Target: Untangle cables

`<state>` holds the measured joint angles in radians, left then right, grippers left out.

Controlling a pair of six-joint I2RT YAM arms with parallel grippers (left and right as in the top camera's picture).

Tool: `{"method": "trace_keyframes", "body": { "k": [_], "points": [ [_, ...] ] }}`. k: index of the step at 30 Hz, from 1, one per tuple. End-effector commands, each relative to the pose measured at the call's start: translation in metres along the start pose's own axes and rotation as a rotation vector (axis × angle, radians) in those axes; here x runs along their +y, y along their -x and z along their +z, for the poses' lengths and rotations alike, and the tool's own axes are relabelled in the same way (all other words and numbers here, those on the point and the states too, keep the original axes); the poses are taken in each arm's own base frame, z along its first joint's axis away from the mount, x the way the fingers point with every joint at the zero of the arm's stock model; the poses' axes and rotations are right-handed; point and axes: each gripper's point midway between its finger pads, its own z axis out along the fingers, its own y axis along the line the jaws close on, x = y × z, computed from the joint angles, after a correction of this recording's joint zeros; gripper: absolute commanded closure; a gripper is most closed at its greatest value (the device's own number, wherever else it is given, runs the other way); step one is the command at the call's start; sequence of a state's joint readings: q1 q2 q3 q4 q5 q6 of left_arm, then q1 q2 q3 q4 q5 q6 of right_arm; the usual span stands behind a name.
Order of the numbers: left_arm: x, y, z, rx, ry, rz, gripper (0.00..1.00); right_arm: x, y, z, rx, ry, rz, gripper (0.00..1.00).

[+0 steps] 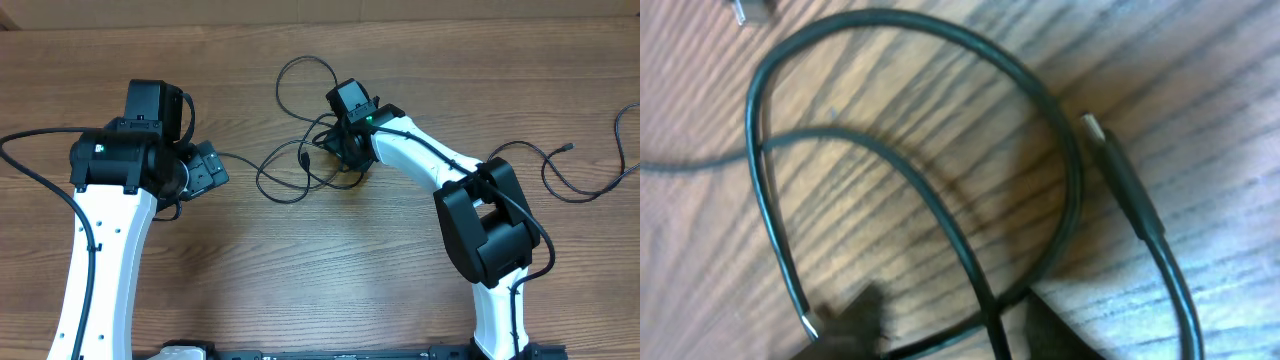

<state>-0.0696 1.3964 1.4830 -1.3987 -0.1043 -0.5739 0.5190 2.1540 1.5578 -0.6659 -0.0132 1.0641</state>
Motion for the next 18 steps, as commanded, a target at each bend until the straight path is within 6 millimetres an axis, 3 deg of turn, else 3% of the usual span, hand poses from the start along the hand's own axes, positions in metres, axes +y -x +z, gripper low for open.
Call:
{"method": "trace_keyframes", "body": {
  "k": [1,7,12,18],
  "points": [
    [0.001,-0.001,0.002,0.01,0.002,0.003,0.02,0.004,0.0,0.001,-0.02,-0.001,-0.004,0.81],
    [0.001,-0.001,0.002,0.011,0.002,0.003,0.02,0.007,-0.004,0.001,0.001,0.009,-0.046,0.96],
    [0.001,-0.001,0.002,0.01,0.002,0.003,0.02,0.016,0.003,-0.013,-0.008,0.042,-0.208,0.96],
    [-0.001,0.001,0.002,0.002,-0.003,0.002,0.02,0.042,0.04,-0.085,-0.112,0.137,-0.395,0.96]
  ]
}}
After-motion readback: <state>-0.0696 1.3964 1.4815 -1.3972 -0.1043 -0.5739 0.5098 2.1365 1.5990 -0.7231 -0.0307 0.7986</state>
